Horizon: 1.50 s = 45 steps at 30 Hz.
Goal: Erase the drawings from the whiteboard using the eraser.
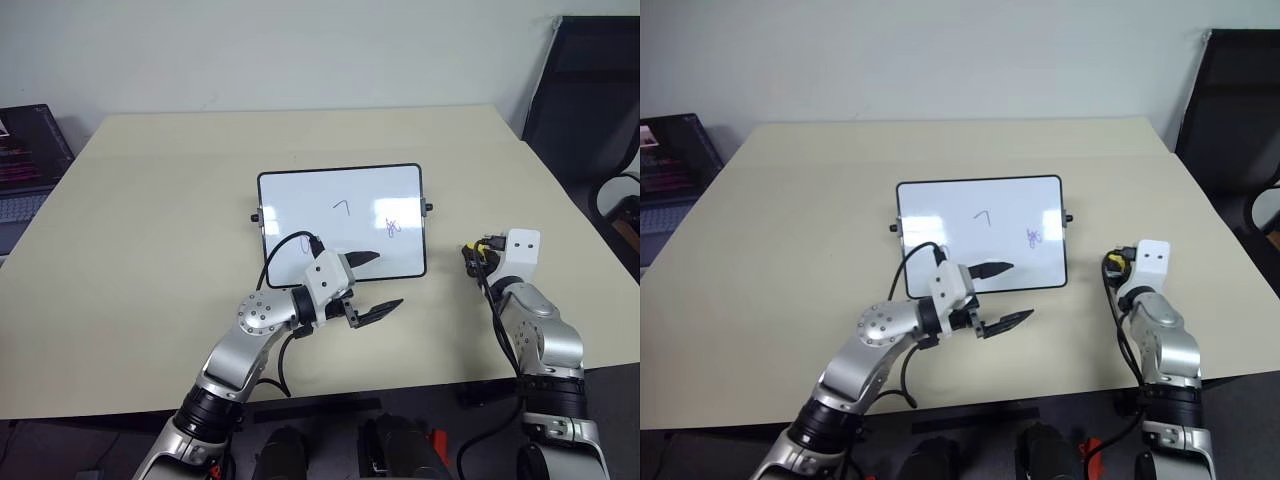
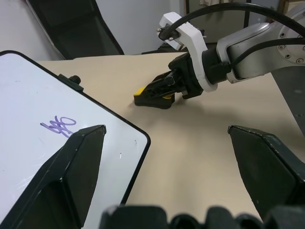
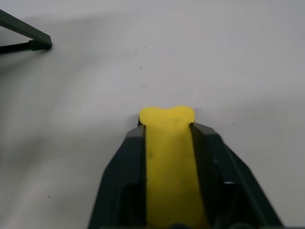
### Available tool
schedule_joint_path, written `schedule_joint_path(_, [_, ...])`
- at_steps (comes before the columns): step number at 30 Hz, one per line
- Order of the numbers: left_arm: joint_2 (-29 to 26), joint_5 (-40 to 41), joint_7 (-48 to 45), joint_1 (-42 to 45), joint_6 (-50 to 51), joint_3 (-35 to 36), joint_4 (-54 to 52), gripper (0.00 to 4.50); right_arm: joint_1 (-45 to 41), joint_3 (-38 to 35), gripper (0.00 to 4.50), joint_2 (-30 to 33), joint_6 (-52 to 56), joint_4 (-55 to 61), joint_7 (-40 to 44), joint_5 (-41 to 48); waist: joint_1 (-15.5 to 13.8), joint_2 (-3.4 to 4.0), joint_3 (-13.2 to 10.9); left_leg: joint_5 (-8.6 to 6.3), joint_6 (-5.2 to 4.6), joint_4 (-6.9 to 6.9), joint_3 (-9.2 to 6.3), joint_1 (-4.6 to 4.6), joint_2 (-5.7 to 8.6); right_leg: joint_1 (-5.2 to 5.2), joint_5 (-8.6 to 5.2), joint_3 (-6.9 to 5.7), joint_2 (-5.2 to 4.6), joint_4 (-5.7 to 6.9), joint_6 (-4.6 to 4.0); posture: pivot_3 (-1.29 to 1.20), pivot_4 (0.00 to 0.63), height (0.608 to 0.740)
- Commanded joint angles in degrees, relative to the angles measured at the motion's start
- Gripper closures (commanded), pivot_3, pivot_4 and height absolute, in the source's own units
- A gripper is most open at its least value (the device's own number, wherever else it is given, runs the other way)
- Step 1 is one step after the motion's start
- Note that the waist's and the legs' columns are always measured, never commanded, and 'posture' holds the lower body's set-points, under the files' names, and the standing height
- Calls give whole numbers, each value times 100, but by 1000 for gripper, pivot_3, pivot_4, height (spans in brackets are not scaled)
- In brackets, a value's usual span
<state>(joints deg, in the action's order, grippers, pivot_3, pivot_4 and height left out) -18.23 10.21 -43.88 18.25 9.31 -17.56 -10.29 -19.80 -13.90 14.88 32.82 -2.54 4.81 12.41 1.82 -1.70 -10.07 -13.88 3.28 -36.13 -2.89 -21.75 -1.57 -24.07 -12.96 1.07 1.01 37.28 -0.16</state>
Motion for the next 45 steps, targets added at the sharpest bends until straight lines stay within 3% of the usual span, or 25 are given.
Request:
schedule_joint_path(1, [29, 6, 34, 101, -161, 123, -69, 0, -113, -30, 1695, 24, -140, 56, -80, -65, 0, 0, 0, 0, 0, 0, 0, 0, 0, 0, 0, 0, 0, 0, 0, 0, 150, 740])
schedule_joint_path(5, [19, 9, 26, 113, -167, 124, -61, 0, -148, -30, 307, 13, -124, -9, -110, -75, 0, 0, 0, 0, 0, 0, 0, 0, 0, 0, 0, 0, 0, 0, 0, 0, 150, 740])
schedule_joint_path(19, [-2, -9, 46, 146, -207, 143, -60, 0, -254, -131, 307, -67, -82, -182, -289, 17, -1, 0, 0, 0, 0, 1, 1, 0, 0, -1, 0, 1, 0, -1, 0, 0, 150, 740])
schedule_joint_path(22, [2, -20, 56, 164, -226, 143, -40, 0, -281, -184, 900, -80, -72, -212, -326, 45, -1, 0, 0, 0, 0, 1, 1, -1, 0, -1, 0, 0, 0, -1, 0, 0, 150, 740])
schedule_joint_path(27, [12, -18, 83, 195, -252, 135, -13, 0, -328, -195, 2754, -86, -66, -208, -346, 64, 1, 0, 0, 0, 0, 1, 1, 0, 0, -1, 0, 0, 0, 0, 0, 0, 150, 740])
schedule_joint_path(29, [15, -19, 89, 194, -254, 127, -13, 0, -331, -196, 3266, -87, -73, -212, -347, 71, -1, 0, 0, 0, 0, 1, 0, 0, 0, -1, 0, 0, 0, -1, 0, 0, 150, 740])
schedule_joint_path(40, [11, -91, 185, 200, -271, 173, 29, 0, -315, -134, 3302, -76, -102, 12, -367, 38, 0, 1, 0, 0, 0, 1, 0, -1, 0, -1, 0, 0, 0, -1, 0, 0, 150, 740])
schedule_joint_path(45, [170, -439, 867, 151, -244, 338, 49, 0, 20, 433, 3302, 217, -277, 725, 123, -212, -2, 2, -2, 0, 0, 2, -1, -1, 0, -2, 0, 1, 0, -3, 0, 0, 150, 740])
